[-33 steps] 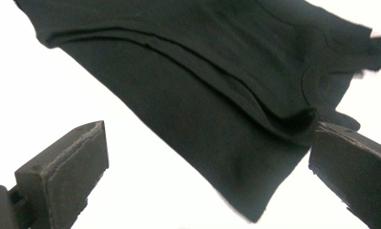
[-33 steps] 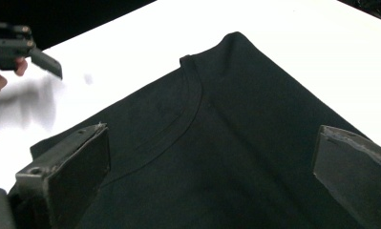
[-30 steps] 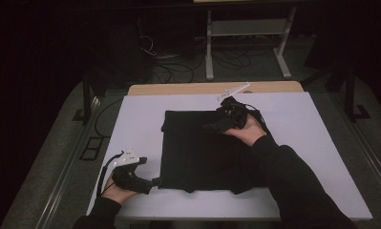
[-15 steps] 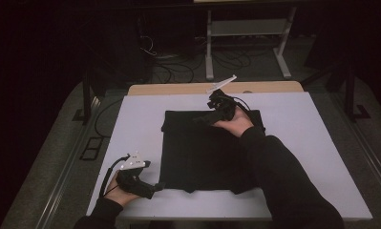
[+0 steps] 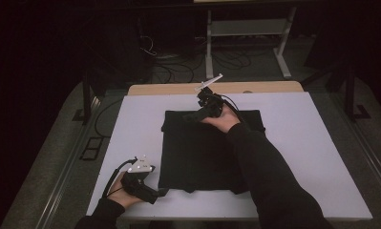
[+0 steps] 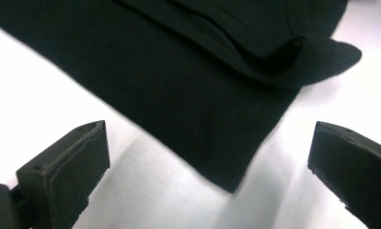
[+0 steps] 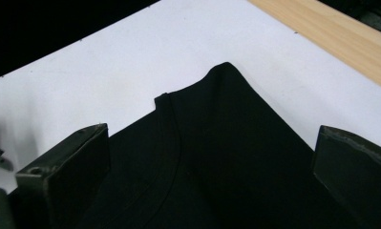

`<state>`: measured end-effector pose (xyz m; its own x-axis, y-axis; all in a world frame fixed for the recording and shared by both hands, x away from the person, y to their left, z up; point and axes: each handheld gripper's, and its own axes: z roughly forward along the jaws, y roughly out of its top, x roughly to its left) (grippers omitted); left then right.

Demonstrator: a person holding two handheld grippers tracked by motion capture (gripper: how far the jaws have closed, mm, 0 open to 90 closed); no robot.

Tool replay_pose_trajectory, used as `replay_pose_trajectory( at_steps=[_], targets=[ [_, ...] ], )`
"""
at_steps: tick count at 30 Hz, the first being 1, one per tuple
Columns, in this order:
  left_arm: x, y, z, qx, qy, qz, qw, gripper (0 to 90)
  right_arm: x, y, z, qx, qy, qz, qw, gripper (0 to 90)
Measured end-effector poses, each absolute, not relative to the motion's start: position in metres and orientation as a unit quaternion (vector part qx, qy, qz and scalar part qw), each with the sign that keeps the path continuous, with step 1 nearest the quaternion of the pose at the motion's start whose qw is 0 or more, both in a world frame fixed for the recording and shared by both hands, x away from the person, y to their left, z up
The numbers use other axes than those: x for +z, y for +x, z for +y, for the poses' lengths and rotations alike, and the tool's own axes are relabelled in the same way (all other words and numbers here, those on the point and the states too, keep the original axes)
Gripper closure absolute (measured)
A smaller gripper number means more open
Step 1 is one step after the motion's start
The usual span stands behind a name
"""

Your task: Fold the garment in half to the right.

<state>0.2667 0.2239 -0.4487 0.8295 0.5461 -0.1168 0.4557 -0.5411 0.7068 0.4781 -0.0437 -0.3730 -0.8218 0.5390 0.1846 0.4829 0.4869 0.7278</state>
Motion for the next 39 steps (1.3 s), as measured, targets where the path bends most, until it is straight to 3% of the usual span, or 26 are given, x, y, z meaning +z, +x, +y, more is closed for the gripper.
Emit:
replay_pose_trajectory(
  at_steps=[7, 16, 32, 39],
  targets=[
    [-0.451, 0.266, 0.22, 0.059, 0.886, 0.273, 0.37, 0.6, -0.381, 0.487, -0.031, 0.4, 0.298, 0.866, 0.034, 0.0],
    [-0.451, 0.264, 0.218, 0.069, 0.882, 0.264, 0.384, 15.0, -0.387, 0.498, -0.009, 0.404, 0.297, 0.864, 0.036, 0.0],
    [-0.45, 0.266, 0.217, 0.079, 0.875, 0.264, 0.399, 48.3, -0.399, 0.511, 0.028, 0.409, 0.293, 0.864, 0.038, 0.0],
    [-0.45, 0.269, 0.214, 0.076, 0.873, 0.269, 0.399, 53.6, -0.41, 0.519, 0.038, 0.41, 0.303, 0.859, 0.043, 0.0]
  ],
)
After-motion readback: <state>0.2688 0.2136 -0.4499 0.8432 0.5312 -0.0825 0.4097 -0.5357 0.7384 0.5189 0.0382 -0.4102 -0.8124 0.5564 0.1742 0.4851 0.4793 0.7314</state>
